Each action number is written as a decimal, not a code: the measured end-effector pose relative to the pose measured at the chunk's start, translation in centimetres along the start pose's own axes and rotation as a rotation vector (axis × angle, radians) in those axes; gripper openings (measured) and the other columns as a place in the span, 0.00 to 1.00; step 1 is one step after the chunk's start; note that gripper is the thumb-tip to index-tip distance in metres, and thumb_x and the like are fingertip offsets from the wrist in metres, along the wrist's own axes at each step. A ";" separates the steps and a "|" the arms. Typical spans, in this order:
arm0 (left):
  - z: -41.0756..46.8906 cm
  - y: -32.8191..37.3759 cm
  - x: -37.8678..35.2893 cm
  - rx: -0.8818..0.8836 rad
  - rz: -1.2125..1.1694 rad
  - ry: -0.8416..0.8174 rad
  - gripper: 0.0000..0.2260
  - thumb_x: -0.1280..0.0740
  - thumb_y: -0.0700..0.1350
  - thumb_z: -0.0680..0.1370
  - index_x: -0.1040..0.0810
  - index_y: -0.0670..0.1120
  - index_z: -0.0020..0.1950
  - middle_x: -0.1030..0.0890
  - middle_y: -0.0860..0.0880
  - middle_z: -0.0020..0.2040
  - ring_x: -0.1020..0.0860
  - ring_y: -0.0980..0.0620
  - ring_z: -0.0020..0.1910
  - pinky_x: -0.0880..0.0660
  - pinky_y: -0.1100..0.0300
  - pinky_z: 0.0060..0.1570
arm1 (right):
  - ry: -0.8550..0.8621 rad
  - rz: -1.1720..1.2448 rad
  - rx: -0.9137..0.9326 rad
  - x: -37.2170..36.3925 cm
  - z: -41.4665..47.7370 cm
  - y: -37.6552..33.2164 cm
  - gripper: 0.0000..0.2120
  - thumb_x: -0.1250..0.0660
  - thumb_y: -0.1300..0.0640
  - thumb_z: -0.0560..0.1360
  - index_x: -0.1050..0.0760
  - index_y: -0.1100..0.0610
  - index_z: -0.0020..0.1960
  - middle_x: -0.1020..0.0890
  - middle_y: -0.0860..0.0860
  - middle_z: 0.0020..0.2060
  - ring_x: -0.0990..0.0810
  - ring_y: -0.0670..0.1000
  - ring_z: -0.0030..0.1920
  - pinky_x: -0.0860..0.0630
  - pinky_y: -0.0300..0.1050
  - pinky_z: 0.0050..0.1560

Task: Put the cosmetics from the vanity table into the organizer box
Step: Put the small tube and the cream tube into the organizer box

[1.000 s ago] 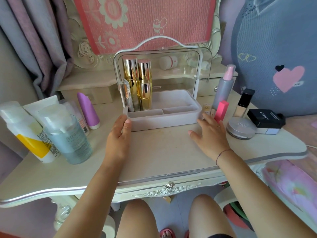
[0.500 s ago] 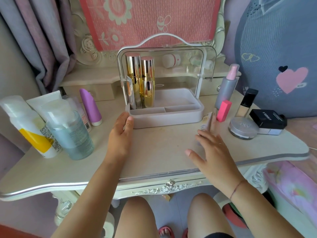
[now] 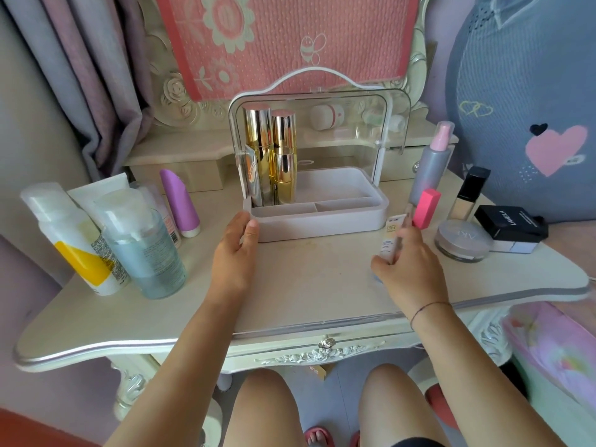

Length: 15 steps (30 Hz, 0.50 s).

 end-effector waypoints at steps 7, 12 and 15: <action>0.0 -0.2 -0.1 0.009 -0.011 0.005 0.20 0.42 0.51 0.80 0.30 0.45 0.70 0.29 0.48 0.70 0.33 0.53 0.70 0.40 0.53 0.72 | -0.241 0.287 -0.095 2.2 -1.1 0.6 0.13 0.33 0.62 0.69 0.29 0.56 0.53 0.23 0.49 0.29 0.27 0.47 0.25 0.32 0.41 0.30; 0.1 -0.4 -0.2 0.010 -0.012 0.019 0.19 0.41 0.51 0.80 0.30 0.46 0.70 0.28 0.52 0.69 0.33 0.59 0.66 0.40 0.66 0.64 | -0.364 0.705 -0.047 1.0 -1.0 -3.1 0.08 0.35 0.70 0.71 0.23 0.60 0.45 0.24 0.48 0.21 0.28 0.46 0.21 0.31 0.36 0.22; 0.3 -0.6 -0.2 0.017 -0.014 0.024 0.19 0.41 0.51 0.80 0.30 0.46 0.70 0.28 0.55 0.65 0.33 0.61 0.64 0.41 0.72 0.59 | -0.344 0.729 0.042 -1.2 1.2 -6.9 0.07 0.34 0.69 0.71 0.26 0.58 0.43 0.21 0.51 0.27 0.26 0.43 0.23 0.26 0.36 0.25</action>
Point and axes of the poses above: each hand's wrist, its own z-axis towards the middle knuckle, its own x-axis out of the back of the hand, y = z × x, the point moved 1 cm from there along z, towards the middle knuckle
